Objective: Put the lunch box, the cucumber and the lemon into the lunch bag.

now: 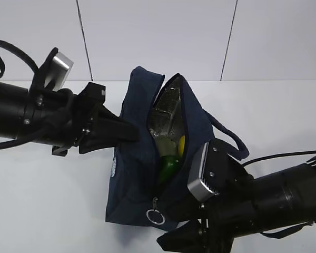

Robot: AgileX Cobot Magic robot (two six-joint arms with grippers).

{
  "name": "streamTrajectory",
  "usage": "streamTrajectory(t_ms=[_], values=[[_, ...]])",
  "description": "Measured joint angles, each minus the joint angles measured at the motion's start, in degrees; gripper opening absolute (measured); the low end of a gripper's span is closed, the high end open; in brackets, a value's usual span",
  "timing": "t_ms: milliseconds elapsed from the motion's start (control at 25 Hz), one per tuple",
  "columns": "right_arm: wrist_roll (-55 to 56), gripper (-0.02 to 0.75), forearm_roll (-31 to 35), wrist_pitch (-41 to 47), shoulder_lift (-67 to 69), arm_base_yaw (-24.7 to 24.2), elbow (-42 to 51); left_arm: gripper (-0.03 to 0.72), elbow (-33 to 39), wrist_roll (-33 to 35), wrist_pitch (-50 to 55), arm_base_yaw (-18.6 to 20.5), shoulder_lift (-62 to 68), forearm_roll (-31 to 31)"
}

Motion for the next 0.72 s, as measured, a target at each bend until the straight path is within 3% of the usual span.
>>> streamTrajectory(t_ms=[720], values=[[1.03, 0.428, 0.11, -1.52, 4.22, 0.0, -3.44, 0.012, 0.0, 0.0, 1.24, 0.0, 0.0, -0.36]])
